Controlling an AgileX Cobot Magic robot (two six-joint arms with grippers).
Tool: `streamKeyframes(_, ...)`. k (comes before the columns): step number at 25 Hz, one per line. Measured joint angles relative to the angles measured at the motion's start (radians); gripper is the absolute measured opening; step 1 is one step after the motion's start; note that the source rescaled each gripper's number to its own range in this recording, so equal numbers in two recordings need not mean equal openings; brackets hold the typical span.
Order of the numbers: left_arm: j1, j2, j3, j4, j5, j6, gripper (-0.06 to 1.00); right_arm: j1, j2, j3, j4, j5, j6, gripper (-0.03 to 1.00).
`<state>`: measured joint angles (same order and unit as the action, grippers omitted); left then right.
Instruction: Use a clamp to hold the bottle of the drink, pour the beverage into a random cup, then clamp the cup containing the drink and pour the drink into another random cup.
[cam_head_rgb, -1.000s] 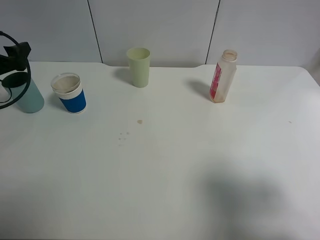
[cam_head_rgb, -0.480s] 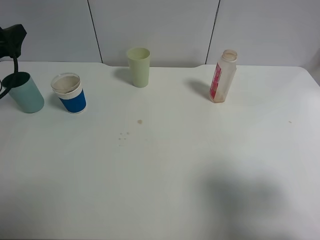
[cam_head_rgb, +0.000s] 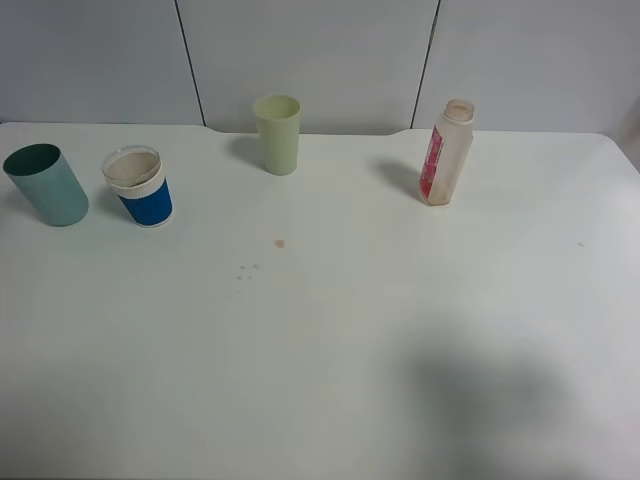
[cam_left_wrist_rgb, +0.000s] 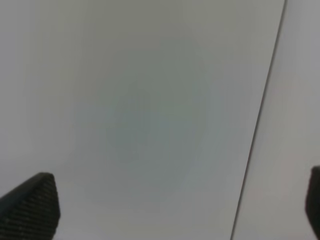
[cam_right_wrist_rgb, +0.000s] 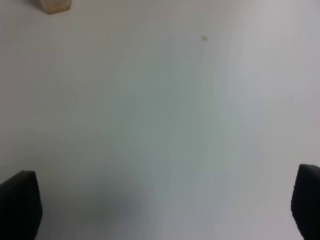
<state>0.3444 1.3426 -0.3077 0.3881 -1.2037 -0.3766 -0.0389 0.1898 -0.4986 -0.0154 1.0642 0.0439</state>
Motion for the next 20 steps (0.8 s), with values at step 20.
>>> streamKeyframes(20, 0.000, -0.626, 0.026, -0.125, 0.553, -0.121, 1.00, 0.000, 0.000, 0.000, 0.000, 0.000, 0.000, 1.00)
